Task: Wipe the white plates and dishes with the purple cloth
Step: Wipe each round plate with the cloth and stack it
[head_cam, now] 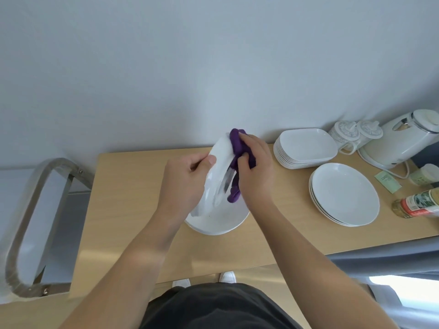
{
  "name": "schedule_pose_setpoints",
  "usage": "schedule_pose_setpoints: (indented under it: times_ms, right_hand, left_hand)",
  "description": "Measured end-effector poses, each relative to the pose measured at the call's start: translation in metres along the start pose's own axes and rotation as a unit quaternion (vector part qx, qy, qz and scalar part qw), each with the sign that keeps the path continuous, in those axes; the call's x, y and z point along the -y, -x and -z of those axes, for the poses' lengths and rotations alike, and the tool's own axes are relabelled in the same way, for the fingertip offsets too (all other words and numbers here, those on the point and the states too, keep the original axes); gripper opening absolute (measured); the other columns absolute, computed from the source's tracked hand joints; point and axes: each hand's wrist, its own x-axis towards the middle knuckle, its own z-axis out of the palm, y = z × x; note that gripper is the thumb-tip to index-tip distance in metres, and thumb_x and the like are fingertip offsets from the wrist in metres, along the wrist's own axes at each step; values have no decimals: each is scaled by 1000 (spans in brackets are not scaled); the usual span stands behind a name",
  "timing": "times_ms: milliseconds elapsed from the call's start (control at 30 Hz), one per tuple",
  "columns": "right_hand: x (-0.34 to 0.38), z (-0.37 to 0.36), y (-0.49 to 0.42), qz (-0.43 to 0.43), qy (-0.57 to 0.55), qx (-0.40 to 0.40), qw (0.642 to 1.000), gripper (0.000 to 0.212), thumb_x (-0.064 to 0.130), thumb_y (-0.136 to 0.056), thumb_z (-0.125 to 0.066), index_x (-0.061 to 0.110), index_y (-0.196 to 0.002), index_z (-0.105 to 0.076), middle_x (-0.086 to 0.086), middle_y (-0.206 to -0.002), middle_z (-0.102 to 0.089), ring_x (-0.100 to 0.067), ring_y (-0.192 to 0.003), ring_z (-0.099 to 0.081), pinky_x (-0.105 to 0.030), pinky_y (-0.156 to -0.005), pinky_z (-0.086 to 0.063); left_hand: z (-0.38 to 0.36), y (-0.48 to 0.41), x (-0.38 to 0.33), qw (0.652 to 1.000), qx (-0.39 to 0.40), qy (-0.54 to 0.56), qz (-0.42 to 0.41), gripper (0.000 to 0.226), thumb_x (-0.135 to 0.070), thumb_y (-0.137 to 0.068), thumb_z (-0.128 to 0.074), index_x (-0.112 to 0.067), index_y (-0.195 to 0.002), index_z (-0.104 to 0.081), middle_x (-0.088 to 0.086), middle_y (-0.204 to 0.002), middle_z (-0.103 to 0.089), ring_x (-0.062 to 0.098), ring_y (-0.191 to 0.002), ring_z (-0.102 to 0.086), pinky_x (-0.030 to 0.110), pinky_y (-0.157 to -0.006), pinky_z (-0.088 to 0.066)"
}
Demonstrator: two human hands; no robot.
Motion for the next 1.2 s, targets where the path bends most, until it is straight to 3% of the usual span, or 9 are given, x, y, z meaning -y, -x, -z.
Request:
schedule_pose_setpoints:
  times_ms: [167,300,500,700,833,933,1000,1100,1200]
  right_hand:
    - [2,-10,54,163,21,18,986,41,0,-82,-51,20,-111,-71,12,-130,-54,-28,-115,-57,-48,-88,-52]
    - [-11,-14,90,283,96,51,953,29,-3,-82,-62,15,-100,-76,0,-125,-55,-35,-109,-53,-45,-94,-46]
    - [13,-22,47,162,69,-47,983,46,0,-90,-45,16,-127,-67,-7,-135,-53,-31,-119,-54,-44,-101,-46]
    - [-2,-14,5,75,80,-25,994,56,1,-93,-37,26,-138,-58,7,-138,-51,-31,-115,-55,-50,-92,-52]
    - [-19,-5,12,12,144,-17,989,51,-3,-94,-42,14,-140,-57,0,-139,-53,-29,-123,-46,-13,-100,-35]
    - [-27,6,22,1,182,-27,983,51,-4,-91,-40,10,-136,-60,1,-139,-54,-29,-121,-45,-18,-99,-38]
    - [-32,16,26,-23,210,-24,977,53,-8,-90,-39,12,-133,-63,7,-137,-52,-24,-121,-41,-14,-87,-41]
    - [-42,30,32,-29,252,-17,967,55,-8,-85,-42,12,-132,-64,-2,-140,-54,-31,-121,-42,-28,-100,-38]
    - [-51,46,35,-56,241,14,969,60,13,-78,-43,9,-134,-62,-6,-139,-53,-27,-117,-40,-37,-105,-38]
  left_hand:
    - [9,-12,0,997,-62,34,-4,27,-35,-88,-62,-15,-70,-66,-1,-74,-56,12,-70,-46,33,-70,-42]
    - [16,-18,-3,995,-84,50,7,21,-24,-91,-67,-28,-71,-62,-2,-78,-53,11,-74,-46,30,-74,-42]
    - [14,-9,1,1000,-1,30,-8,33,-33,-90,-62,-6,-73,-69,10,-66,-55,13,-67,-43,33,-64,-37]
    - [19,-1,-2,999,3,7,-34,36,-32,-91,-58,-2,-71,-55,4,-67,-37,17,-65,-31,32,-64,-27]
    - [18,-2,-6,999,-10,15,-45,40,-26,-95,-60,5,-71,-53,5,-67,-31,28,-65,-25,32,-62,-24]
    - [15,-1,-8,999,-3,10,-52,40,-22,-96,-61,4,-67,-49,5,-66,-27,27,-65,-23,32,-62,-22]
    - [11,1,-8,998,5,-1,-60,37,-22,-96,-60,4,-70,-56,5,-65,-29,19,-63,-25,32,-62,-23]
    - [1,5,-16,995,23,-24,-94,35,-23,-98,-58,2,-73,-61,11,-63,-28,20,-61,-25,31,-58,-22]
    - [-17,7,-27,988,42,-54,-139,33,-24,-99,-55,1,-79,-64,21,-67,-34,26,-61,-28,31,-56,-23]
